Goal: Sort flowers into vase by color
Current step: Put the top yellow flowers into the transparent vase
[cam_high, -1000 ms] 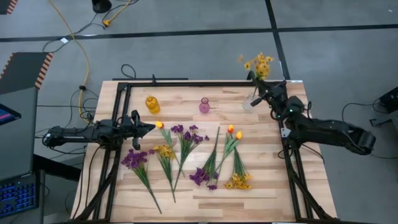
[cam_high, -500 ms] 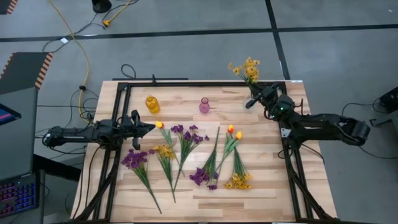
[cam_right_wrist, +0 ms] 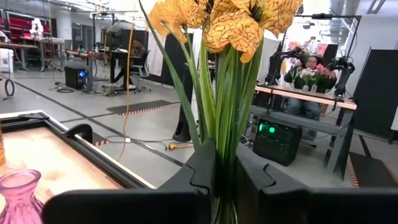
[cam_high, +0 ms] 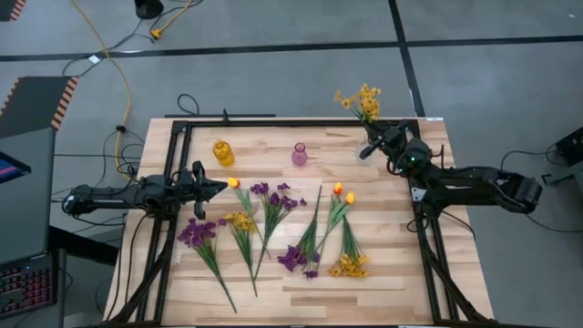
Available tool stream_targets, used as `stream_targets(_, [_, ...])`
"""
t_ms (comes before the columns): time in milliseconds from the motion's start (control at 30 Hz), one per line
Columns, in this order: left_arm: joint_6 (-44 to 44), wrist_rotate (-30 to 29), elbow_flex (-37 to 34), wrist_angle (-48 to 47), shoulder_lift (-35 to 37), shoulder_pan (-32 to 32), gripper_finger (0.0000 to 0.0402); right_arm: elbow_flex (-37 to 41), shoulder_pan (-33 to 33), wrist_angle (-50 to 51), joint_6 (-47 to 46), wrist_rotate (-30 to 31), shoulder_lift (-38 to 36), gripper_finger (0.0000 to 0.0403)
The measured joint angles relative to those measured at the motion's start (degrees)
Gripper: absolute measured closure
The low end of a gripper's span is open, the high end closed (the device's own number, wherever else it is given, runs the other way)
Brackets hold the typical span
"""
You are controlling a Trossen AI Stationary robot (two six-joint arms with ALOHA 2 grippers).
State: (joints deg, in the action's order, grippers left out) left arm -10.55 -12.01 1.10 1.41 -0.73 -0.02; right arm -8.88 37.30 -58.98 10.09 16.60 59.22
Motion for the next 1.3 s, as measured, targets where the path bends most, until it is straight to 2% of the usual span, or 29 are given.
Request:
stream_targets(333, [0.0,0.0,0.0,0.0,0.0,0.0,0.0401,0.0,0.0,0.1,0.0,0.0,0.0,0.0323])
stream_targets(700, [0.0,0.0,0.0,0.0,0.0,0.0,0.0401,0.0,-0.1,0.7,0.0,0.0,0.0,0.0215])
stream_targets(867, [0.0,0.0,0.0,0.0,0.0,0.0,0.0401,0.0,-0.2,1.9,-0.2,0.0,0.0,0.0179])
stream_targets(1067, [0.0,0.0,0.0,0.0,0.0,0.0,0.0401,0.0,-1.4,3.5,-0.2,0.5,0.0,0.0168])
stream_targets(1300, [-1.9,-2.0,0.0,0.3,0.0,0.0,0.0401,0.0,-3.4,6.1,-2.0,5.4,0.0,0.0168])
